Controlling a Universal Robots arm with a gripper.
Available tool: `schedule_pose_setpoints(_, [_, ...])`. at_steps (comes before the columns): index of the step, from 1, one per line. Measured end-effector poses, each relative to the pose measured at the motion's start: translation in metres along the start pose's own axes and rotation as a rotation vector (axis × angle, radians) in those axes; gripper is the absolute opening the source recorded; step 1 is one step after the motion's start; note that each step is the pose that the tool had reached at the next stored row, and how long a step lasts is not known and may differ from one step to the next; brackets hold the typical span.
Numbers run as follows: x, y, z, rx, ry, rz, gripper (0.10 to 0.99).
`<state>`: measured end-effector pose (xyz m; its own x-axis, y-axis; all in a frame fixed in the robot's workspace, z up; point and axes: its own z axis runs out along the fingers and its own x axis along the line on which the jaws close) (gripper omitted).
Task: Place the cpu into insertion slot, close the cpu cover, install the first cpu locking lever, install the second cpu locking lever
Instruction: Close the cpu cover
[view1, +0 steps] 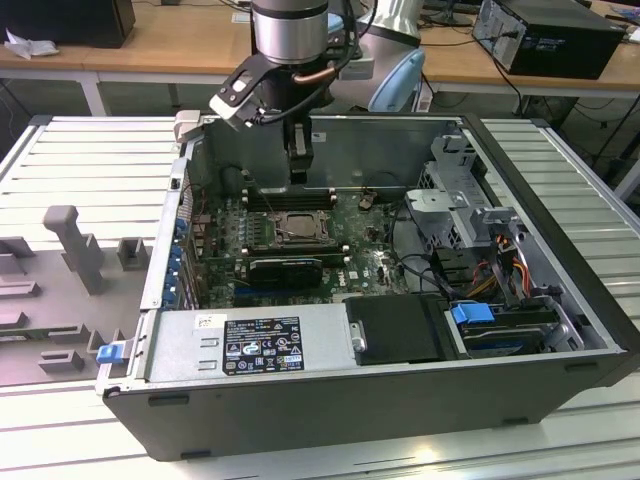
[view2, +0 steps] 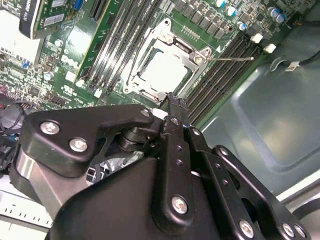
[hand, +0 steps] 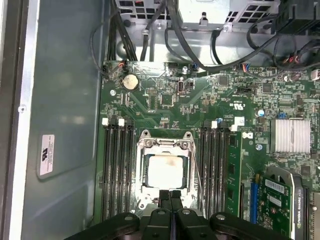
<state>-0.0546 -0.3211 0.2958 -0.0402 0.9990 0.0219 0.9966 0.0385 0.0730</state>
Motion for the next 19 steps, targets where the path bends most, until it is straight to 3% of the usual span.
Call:
schedule_pose_setpoints(5, [0.0000,-0.0001,0.0010,0.003,0.0084,-0.143,0.106])
schedule_pose_setpoints(8, [0.0000,-0.0002,0.0019,0.005,0.0080,-0.210,0.106])
schedule_pose_setpoints(11, [-0.0001,-0.0003,0.0026,0.006,0.0086,-0.234,0.106])
schedule_pose_setpoints(19, [-0.0001,-0.0002,0.0026,0.008,0.0182,-0.364,0.106])
